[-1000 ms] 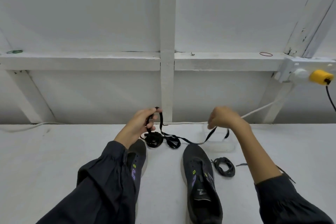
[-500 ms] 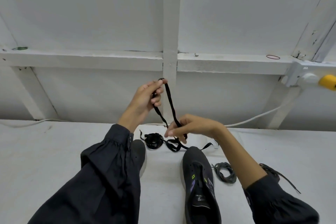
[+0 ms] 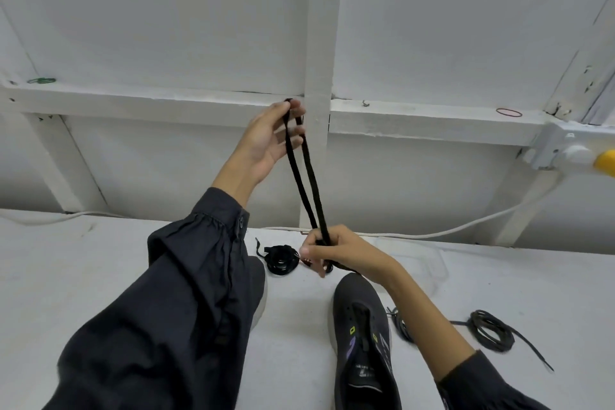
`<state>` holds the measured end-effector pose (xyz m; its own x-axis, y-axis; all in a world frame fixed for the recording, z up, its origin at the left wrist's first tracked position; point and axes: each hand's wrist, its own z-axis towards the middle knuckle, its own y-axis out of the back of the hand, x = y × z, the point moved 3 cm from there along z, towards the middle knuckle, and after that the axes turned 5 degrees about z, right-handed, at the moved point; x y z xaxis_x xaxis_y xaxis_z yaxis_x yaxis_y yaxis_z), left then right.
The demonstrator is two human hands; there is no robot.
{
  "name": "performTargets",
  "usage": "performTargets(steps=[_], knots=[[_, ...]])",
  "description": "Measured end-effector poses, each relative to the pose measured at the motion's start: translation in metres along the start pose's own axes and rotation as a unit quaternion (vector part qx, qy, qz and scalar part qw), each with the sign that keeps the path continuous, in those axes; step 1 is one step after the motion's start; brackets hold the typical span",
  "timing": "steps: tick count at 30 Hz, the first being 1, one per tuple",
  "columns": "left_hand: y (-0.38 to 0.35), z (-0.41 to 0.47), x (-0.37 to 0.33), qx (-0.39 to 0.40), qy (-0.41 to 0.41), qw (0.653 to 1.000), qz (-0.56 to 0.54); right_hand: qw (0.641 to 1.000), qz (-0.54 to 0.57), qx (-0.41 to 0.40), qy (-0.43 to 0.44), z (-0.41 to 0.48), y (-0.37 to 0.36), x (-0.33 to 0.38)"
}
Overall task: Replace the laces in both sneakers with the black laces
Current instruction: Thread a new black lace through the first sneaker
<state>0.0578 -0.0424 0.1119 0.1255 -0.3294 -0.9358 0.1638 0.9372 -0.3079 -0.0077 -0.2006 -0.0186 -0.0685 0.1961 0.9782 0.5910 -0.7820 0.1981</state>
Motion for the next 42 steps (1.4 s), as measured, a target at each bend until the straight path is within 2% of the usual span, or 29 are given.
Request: performTargets(steps=[4,10,12,15,17,21,23,24,26,28,31,34,35,36,39,42], knots=[[0.029,0.021,0.011,-0.064,0.009,0.997,0.05,0.998,0.048,-0.001,0.029,-0.029,0.008,0.02],[0.052,0.04,0.052,-0.116,0.046,0.986,0.108,0.976,0.157,-0.01,0.152,-0.076,0.016,0.069],[0.049,0.041,0.07,-0.111,0.068,0.984,0.124,0.955,0.231,0.026,0.185,-0.088,0.016,0.075],[0.036,0.042,0.095,-0.071,0.106,0.977,0.171,0.906,0.332,0.124,0.232,-0.098,0.01,0.076],[0.023,0.041,0.111,-0.019,0.149,0.969,0.194,0.901,0.351,0.142,0.214,-0.1,0.004,0.07],[-0.005,0.04,0.133,0.097,0.23,0.926,0.282,0.952,0.284,0.076,0.089,-0.095,-0.006,0.043],[-0.021,0.045,0.138,0.122,0.232,0.906,0.332,0.963,0.262,0.053,0.038,-0.089,-0.01,0.031],[-0.028,0.051,0.138,0.112,0.214,0.91,0.336,0.965,0.259,0.04,0.019,-0.086,-0.012,0.026],[-0.044,0.063,0.131,0.083,0.153,0.93,0.322,0.965,0.261,0.001,-0.001,-0.079,-0.011,0.015],[-0.055,0.071,0.122,0.099,0.126,0.932,0.325,0.964,0.26,-0.056,-0.004,-0.069,-0.006,0.003],[-0.052,0.07,0.129,0.114,0.174,0.901,0.381,0.938,0.3,-0.169,-0.031,-0.049,0.007,-0.022],[-0.032,0.048,0.144,0.079,0.186,0.843,0.498,0.913,0.34,-0.216,-0.063,-0.035,0.01,-0.041],[-0.025,0.036,0.149,0.068,0.189,0.85,0.486,0.908,0.35,-0.218,-0.072,-0.033,0.009,-0.045],[-0.019,0.021,0.152,0.055,0.196,0.875,0.44,0.904,0.36,-0.218,-0.079,-0.03,0.008,-0.047],[-0.01,-0.031,0.158,-0.007,0.207,0.95,0.235,0.882,0.407,-0.223,-0.085,-0.022,0.004,-0.047],[-0.021,-0.08,0.165,0.008,0.19,0.977,0.097,0.86,0.457,-0.221,-0.057,-0.012,0.003,-0.036]])
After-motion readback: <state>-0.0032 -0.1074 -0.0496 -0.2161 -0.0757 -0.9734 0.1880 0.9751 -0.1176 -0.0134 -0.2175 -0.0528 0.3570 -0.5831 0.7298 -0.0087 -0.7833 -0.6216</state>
